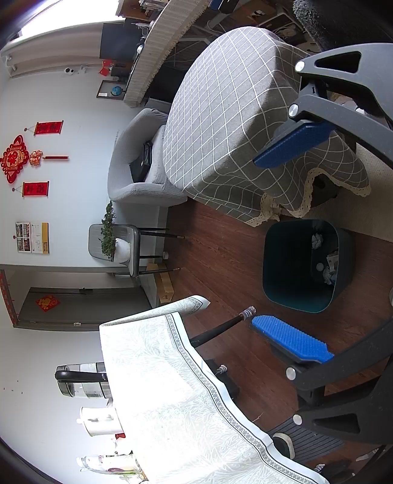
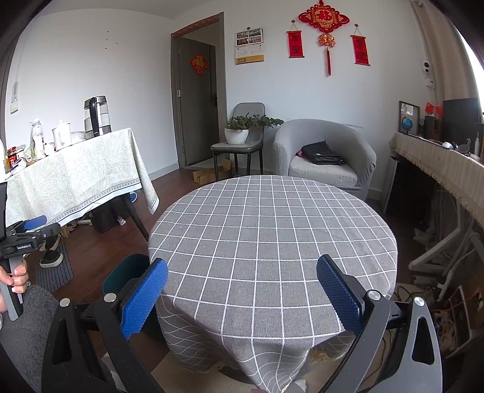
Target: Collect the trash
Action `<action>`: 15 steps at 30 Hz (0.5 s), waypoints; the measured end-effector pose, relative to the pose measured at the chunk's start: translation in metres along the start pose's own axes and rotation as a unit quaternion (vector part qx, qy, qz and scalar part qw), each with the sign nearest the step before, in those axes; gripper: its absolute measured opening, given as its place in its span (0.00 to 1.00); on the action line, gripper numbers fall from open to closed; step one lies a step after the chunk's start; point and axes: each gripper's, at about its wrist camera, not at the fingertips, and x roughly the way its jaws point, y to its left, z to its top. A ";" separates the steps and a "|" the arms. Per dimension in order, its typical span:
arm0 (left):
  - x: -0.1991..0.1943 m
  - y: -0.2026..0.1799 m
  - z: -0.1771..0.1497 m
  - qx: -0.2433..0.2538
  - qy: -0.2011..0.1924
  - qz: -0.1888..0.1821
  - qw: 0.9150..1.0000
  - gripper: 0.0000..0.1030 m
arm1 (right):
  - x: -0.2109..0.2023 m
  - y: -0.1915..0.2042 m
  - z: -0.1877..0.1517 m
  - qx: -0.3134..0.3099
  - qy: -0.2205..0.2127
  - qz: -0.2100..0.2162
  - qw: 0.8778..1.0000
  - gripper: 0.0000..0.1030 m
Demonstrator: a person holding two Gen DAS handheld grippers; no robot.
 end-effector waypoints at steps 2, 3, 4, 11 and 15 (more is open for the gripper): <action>0.000 0.001 0.000 0.000 0.000 0.000 1.000 0.97 | 0.000 0.000 0.000 0.000 0.001 0.000 1.000 0.97; 0.000 0.001 0.000 -0.001 0.000 0.000 1.000 0.97 | 0.000 0.000 0.000 -0.001 0.001 -0.001 1.000 0.97; 0.000 0.001 0.000 -0.001 0.000 0.000 1.000 0.97 | 0.000 0.000 0.000 -0.001 0.002 -0.001 1.000 0.97; 0.000 0.000 0.000 -0.001 0.000 -0.002 1.000 0.97 | 0.000 0.000 -0.001 -0.002 0.002 -0.001 1.000 0.97; -0.001 -0.001 -0.001 0.001 -0.001 -0.001 1.000 0.97 | 0.000 0.000 -0.002 -0.003 0.002 -0.002 1.000 0.97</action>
